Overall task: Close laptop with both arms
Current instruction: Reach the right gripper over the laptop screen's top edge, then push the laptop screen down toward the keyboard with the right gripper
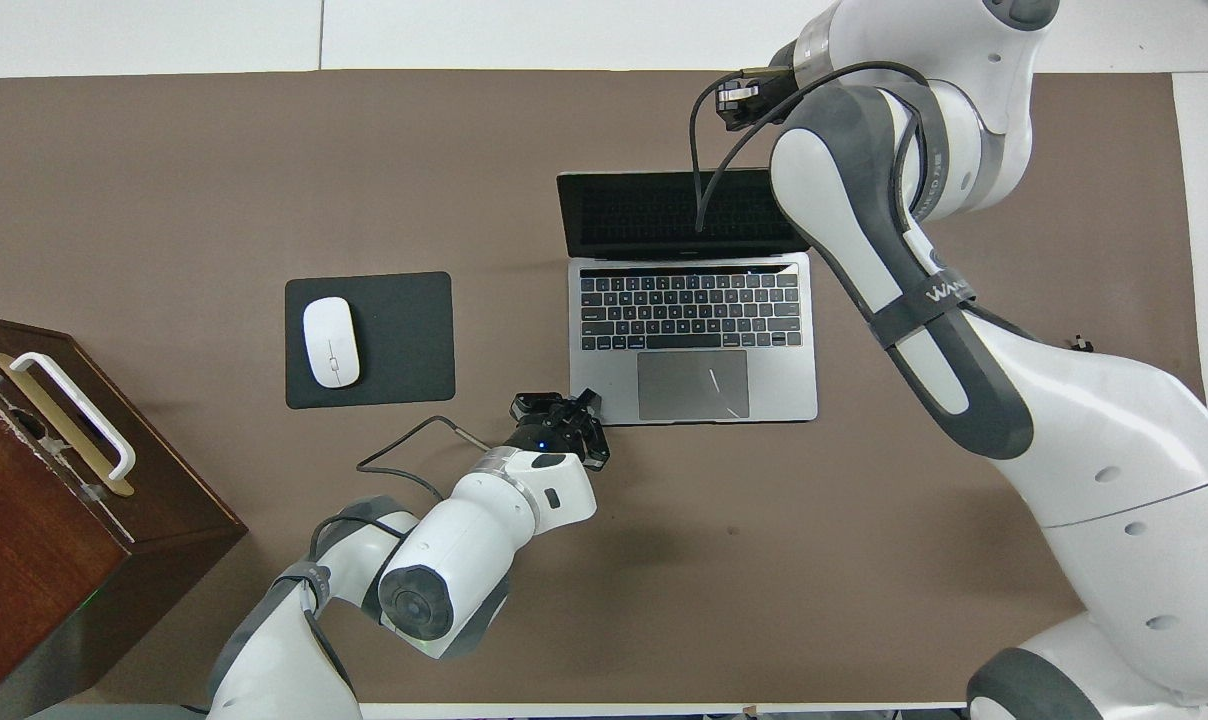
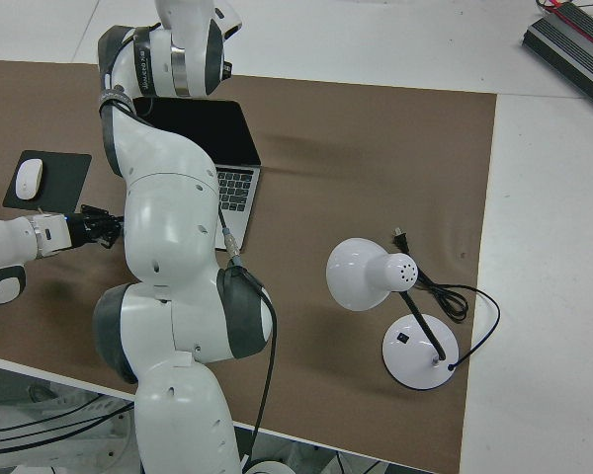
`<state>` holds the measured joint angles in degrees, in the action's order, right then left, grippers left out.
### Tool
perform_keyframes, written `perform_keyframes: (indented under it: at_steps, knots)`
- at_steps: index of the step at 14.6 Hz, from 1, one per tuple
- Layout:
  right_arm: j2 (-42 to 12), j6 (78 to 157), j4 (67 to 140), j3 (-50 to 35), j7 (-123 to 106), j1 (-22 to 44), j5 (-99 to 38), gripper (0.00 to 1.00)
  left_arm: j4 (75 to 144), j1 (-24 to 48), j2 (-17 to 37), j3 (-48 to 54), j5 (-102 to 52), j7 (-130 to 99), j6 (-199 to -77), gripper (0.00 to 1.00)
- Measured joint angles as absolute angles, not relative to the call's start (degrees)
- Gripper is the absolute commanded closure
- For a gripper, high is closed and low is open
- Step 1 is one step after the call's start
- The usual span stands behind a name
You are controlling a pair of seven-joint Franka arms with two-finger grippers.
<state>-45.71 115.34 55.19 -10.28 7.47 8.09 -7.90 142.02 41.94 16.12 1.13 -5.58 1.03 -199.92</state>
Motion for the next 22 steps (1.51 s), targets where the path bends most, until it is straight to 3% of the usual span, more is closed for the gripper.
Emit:
perform_keyframes:
  at_steps: [11,22]
  knots:
    - [-44.76,101.38,55.62,-10.68,7.50,8.73,-7.90,1.00,143.41,41.97,15.64,1.13,-5.58,1.99,-201.23,1.00]
    - [-40.46,98.27,63.55,-10.69,8.74,8.84,-7.92,1.00,143.60,42.00,15.63,1.13,-5.58,3.45,-201.54,1.00]
